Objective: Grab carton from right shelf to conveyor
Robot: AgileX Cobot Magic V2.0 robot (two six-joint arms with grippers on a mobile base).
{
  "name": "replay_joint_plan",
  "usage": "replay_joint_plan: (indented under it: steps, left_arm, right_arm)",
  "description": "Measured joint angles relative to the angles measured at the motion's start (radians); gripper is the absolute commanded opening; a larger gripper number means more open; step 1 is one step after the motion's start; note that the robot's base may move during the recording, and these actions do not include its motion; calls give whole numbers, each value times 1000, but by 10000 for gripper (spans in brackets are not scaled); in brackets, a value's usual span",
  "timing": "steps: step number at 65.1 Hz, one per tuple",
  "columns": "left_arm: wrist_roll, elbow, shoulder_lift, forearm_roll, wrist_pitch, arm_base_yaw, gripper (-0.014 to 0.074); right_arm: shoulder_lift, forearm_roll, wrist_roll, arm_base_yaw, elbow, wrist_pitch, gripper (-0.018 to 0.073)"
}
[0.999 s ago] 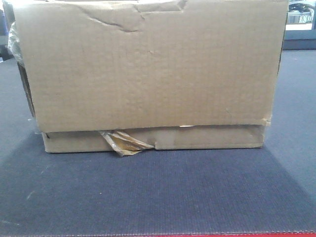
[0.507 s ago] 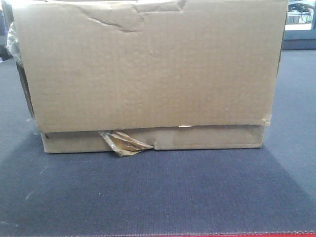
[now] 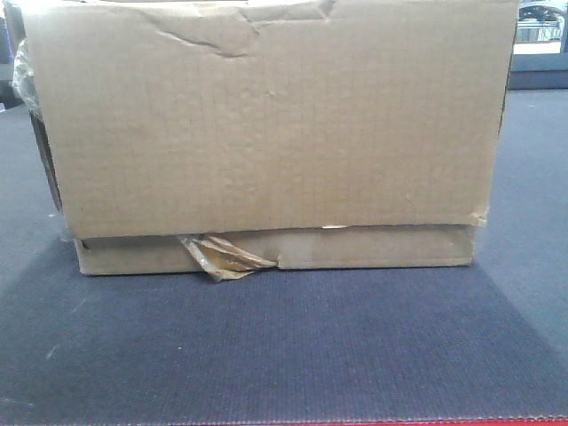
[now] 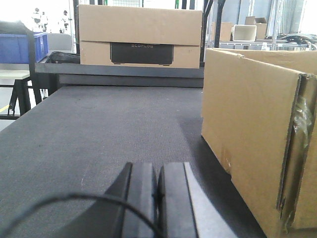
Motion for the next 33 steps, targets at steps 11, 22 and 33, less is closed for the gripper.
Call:
replay_joint_plan:
  steps: [11, 22, 33]
  left_arm:
    - [0, 0, 0, 0, -2, 0, -6]
    - [0, 0, 0, 0, -2, 0, -6]
    - [0, 0, 0, 0, -2, 0, -6]
  right_arm:
    - [0, 0, 0, 0, 0, 0, -57]
    - [0, 0, 0, 0, 0, 0, -57]
    - [0, 0, 0, 0, 0, 0, -57]
